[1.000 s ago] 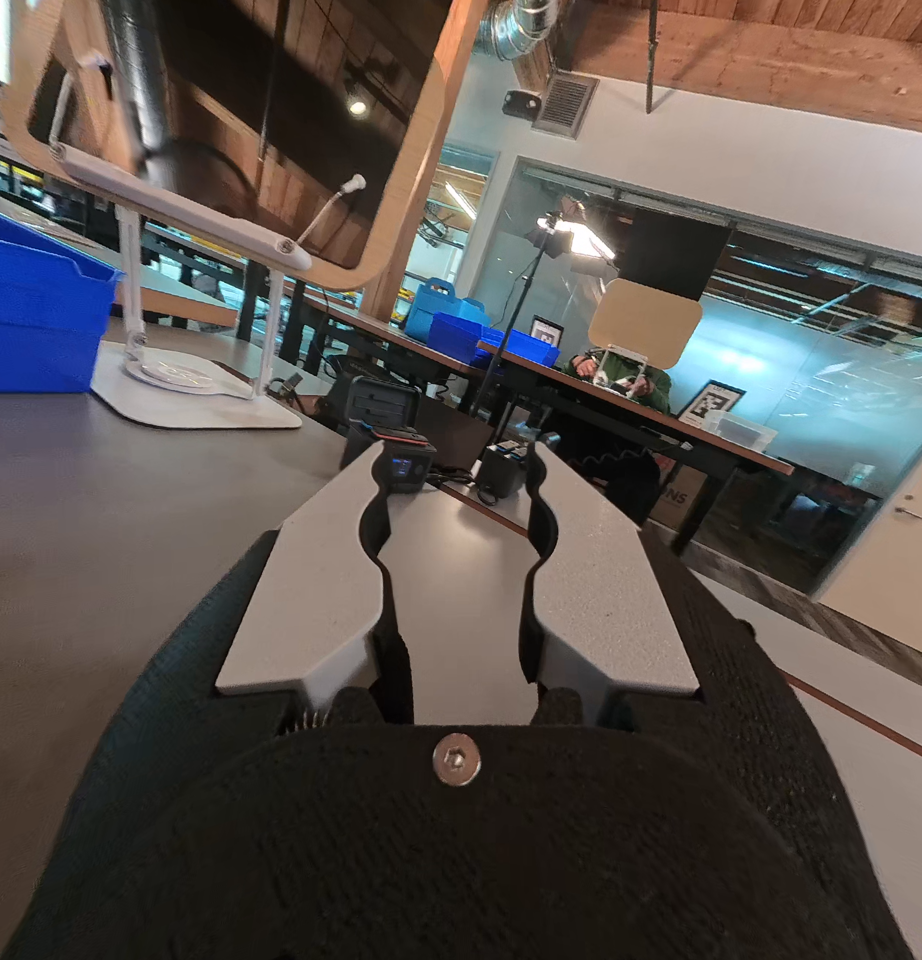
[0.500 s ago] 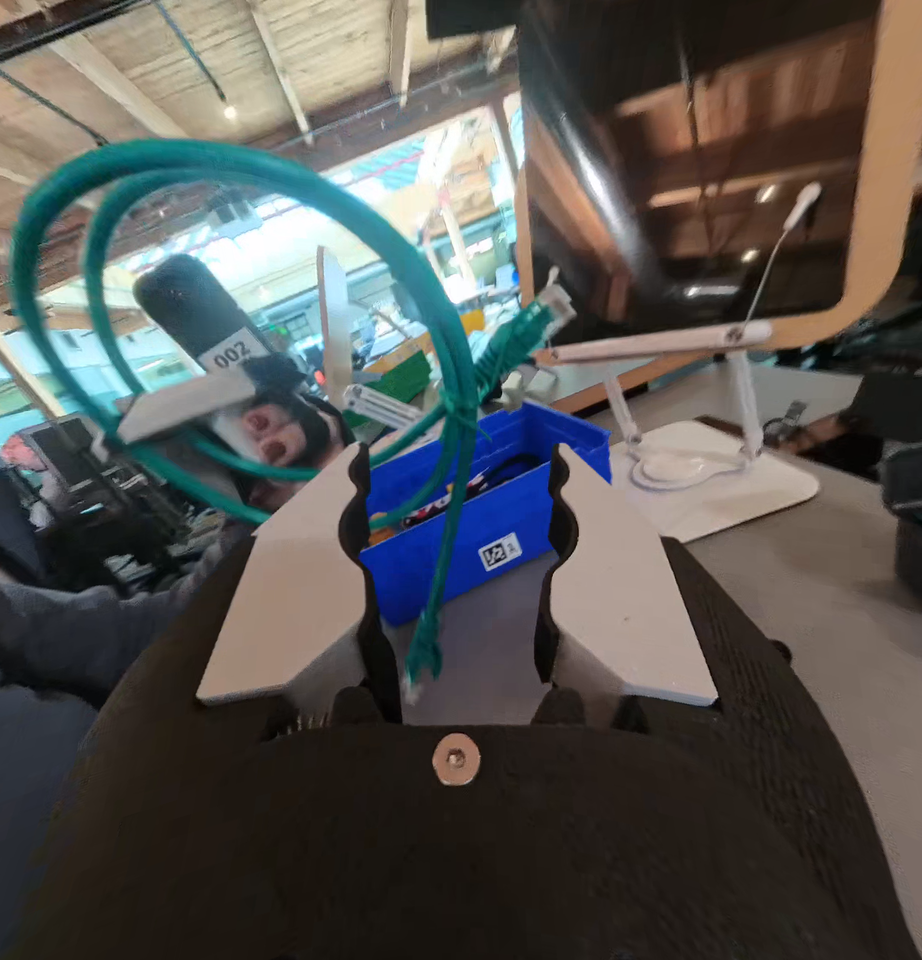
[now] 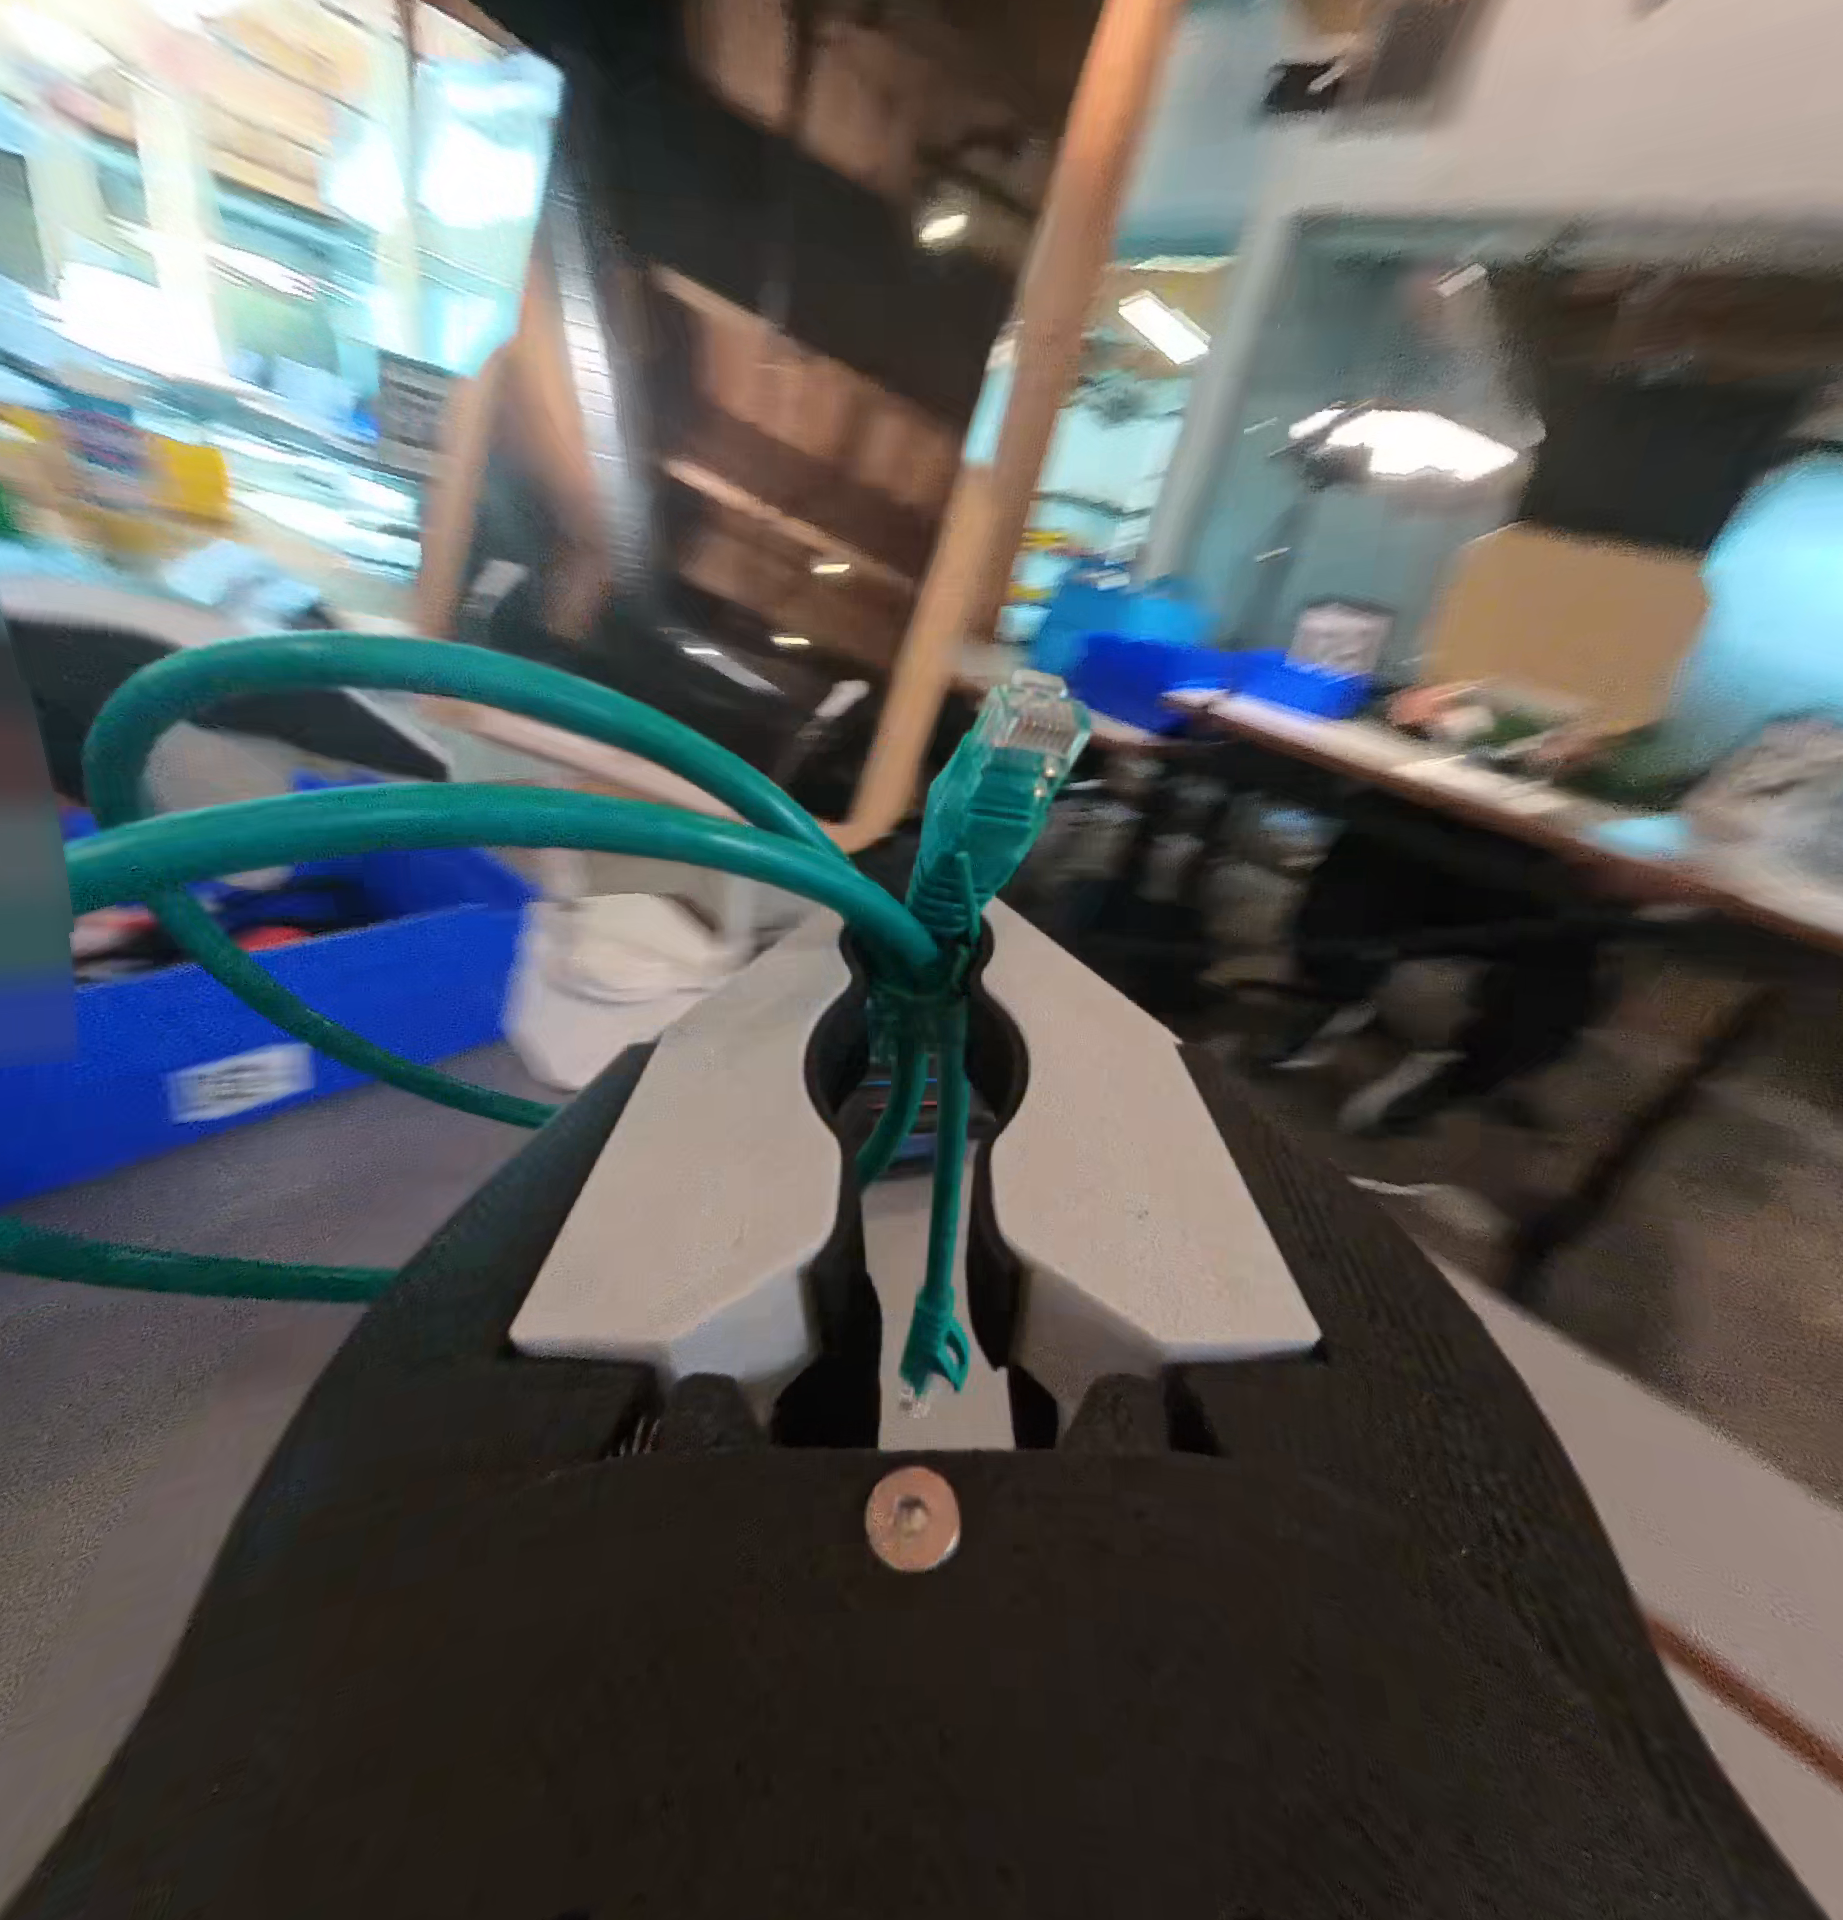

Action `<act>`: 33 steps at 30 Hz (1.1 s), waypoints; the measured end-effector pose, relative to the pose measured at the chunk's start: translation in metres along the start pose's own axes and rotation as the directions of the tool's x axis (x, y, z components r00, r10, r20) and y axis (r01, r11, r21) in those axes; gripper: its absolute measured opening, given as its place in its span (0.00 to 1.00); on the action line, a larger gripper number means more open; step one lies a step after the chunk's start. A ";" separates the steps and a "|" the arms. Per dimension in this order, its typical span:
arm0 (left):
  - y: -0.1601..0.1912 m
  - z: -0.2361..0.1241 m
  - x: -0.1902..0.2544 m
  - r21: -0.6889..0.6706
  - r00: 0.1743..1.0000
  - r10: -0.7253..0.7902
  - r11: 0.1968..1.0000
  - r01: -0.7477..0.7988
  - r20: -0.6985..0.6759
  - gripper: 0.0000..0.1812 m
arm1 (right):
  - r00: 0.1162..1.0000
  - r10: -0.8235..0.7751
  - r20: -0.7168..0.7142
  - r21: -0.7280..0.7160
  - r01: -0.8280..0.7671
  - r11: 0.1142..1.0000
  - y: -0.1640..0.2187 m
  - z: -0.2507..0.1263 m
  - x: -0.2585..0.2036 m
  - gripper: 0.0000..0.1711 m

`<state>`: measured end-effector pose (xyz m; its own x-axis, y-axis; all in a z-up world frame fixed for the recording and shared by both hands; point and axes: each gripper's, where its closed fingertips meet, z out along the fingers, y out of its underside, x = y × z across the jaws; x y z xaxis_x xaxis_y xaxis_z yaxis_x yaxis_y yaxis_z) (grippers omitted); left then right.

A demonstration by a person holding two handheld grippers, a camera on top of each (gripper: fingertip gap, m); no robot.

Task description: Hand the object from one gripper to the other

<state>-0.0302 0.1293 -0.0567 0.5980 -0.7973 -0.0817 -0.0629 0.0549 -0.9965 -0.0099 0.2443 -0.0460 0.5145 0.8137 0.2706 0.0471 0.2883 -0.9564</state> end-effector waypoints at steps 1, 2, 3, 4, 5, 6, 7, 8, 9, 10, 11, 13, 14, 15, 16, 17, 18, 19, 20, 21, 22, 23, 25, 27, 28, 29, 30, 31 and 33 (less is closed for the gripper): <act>-0.005 0.005 -0.004 -0.005 0.999 0.020 1.000 -0.020 0.034 0.61 | 0.991 -0.091 -0.098 0.007 0.092 0.996 -0.006 -0.005 0.011 0.06; -0.008 0.010 -0.008 -0.020 0.996 0.042 0.999 -0.040 0.074 0.60 | 0.963 -0.190 -0.189 0.000 0.194 0.981 -0.012 -0.011 0.019 0.06; -0.011 0.017 -0.012 -0.037 0.990 0.069 0.997 -0.065 0.123 0.59 | 0.916 -0.294 -0.272 -0.021 0.300 0.954 -0.018 -0.015 0.026 0.06; -0.012 0.024 -0.016 -0.056 0.980 0.104 0.994 -0.095 0.171 0.58 | 0.855 -0.392 -0.341 -0.046 0.401 0.915 -0.024 -0.020 0.029 0.06; -0.013 0.031 -0.017 -0.078 0.969 0.140 0.989 -0.126 0.202 0.57 | 0.790 -0.474 -0.389 -0.072 0.487 0.870 -0.029 -0.023 0.030 0.06; -0.011 0.039 -0.017 -0.105 0.960 0.176 0.982 -0.156 0.218 0.55 | 0.729 -0.542 -0.419 -0.095 0.558 0.824 -0.034 -0.024 0.028 0.06; -0.009 0.046 -0.018 -0.135 0.948 0.212 0.974 -0.184 0.237 0.51 | 0.671 -0.599 -0.437 -0.114 0.619 0.777 -0.037 -0.025 0.025 0.06; -0.006 0.052 -0.020 -0.158 0.933 0.249 0.964 -0.214 0.260 0.44 | 0.616 -0.646 -0.450 -0.130 0.671 0.730 -0.040 -0.024 0.021 0.06; -0.005 0.056 -0.024 -0.172 0.911 0.288 0.954 -0.246 0.294 0.35 | 0.571 -0.683 -0.455 -0.143 0.710 0.689 -0.041 -0.023 0.016 0.06; -0.004 0.058 -0.028 -0.183 0.887 0.331 0.941 -0.285 0.322 0.25 | 0.540 -0.713 -0.447 -0.155 0.738 0.657 -0.039 -0.021 0.012 0.06; -0.003 0.060 -0.030 -0.194 0.868 0.369 0.927 -0.320 0.334 0.19 | 0.520 -0.735 -0.436 -0.166 0.756 0.633 -0.037 -0.018 0.009 0.06; 0.001 0.060 -0.035 -0.229 0.838 0.420 0.905 -0.358 0.349 0.05 | 0.513 -0.741 -0.432 -0.172 0.760 0.627 -0.033 -0.014 0.009 0.06; 0.002 0.060 -0.038 -0.248 0.826 0.443 0.893 -0.375 0.347 0.05 | 0.541 -0.725 -0.427 -0.150 0.748 0.646 -0.031 -0.013 0.009 0.07; 0.001 0.057 -0.041 -0.248 0.821 0.446 0.892 -0.377 0.356 0.05 | 0.593 -0.693 -0.409 -0.112 0.722 0.683 -0.028 -0.010 0.008 0.08; -0.005 0.053 -0.047 -0.222 0.813 0.433 0.901 -0.373 0.390 0.05 | 0.663 -0.643 -0.382 -0.076 0.671 0.737 -0.026 -0.008 0.008 0.16; -0.011 0.047 -0.052 -0.188 0.803 0.422 0.907 -0.377 0.422 0.05 | 0.741 -0.570 -0.356 -0.045 0.595 0.802 -0.025 -0.007 0.010 0.28; -0.016 0.041 -0.060 -0.161 0.789 0.410 0.911 -0.380 0.457 0.05 | 0.812 -0.476 -0.337 -0.003 0.505 0.863 -0.027 -0.008 0.012 0.37; -0.021 0.032 -0.069 -0.129 0.770 0.395 0.914 -0.385 0.501 0.05 | 0.873 -0.370 -0.319 0.057 0.407 0.911 -0.031 -0.010 0.014 0.45; -0.027 0.023 -0.077 -0.080 0.754 0.371 0.916 -0.394 0.542 0.05 | 0.919 -0.257 -0.298 0.124 0.305 0.944 -0.037 -0.013 0.016 0.50; -0.034 0.015 -0.084 -0.014 0.751 0.332 0.918 -0.395 0.571 0.05 | 0.950 -0.142 -0.279 0.191 0.200 0.961 -0.043 -0.018 0.020 0.53; -0.039 0.007 -0.087 0.064 0.763 0.284 0.919 -0.390 0.580 0.04 | 0.966 -0.031 -0.255 0.245 0.096 0.965 -0.046 -0.021 0.024 0.54; -0.045 0.001 -0.088 0.147 0.786 0.236 0.913 -0.381 0.571 0.04 | 0.971 0.072 -0.229 0.272 -0.007 0.962 -0.046 -0.023 0.029 0.54; -0.057 -0.014 -0.090 0.311 0.818 0.131 0.882 -0.354 0.560 0.04 | 0.959 0.238 -0.152 0.231 -0.200 0.952 -0.033 -0.014 0.029 0.54; -0.066 -0.027 -0.088 0.456 0.848 0.050 0.826 -0.332 0.528 0.04 | 0.925 0.378 -0.036 0.112 -0.373 0.921 -0.013 0.003 0.013 0.55; -0.069 -0.030 -0.087 0.511 0.863 0.013 0.801 -0.311 0.505 0.04 | 0.893 0.450 0.035 0.050 -0.451 0.891 -0.005 0.011 0.000 0.56; -0.070 -0.032 -0.085 0.558 0.879 -0.017 0.778 -0.289 0.477 0.04 | 0.849 0.518 0.109 -0.001 -0.521 0.854 0.000 0.018 -0.015 0.56; -0.071 -0.033 -0.083 0.597 0.895 -0.040 0.758 -0.263 0.444 0.05 | 0.800 0.573 0.178 -0.027 -0.578 0.815 -0.001 0.021 -0.027 0.57; -0.072 -0.032 -0.080 0.631 0.913 -0.057 0.740 -0.233 0.404 0.05 | 0.757 0.612 0.228 -0.040 -0.621 0.783 -0.004 0.024 -0.038 0.56; -0.074 -0.027 -0.071 0.681 0.946 -0.075 0.712 -0.171 0.316 0.04 | 0.719 0.643 0.264 -0.059 -0.653 0.755 -0.005 0.029 -0.052 0.50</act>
<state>-0.0899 0.1658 0.0230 0.8226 -0.5686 -0.0080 0.3972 0.5846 -0.7074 -0.0616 0.2154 -0.0525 0.1740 0.9038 -0.3910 -0.2500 -0.3435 -0.9052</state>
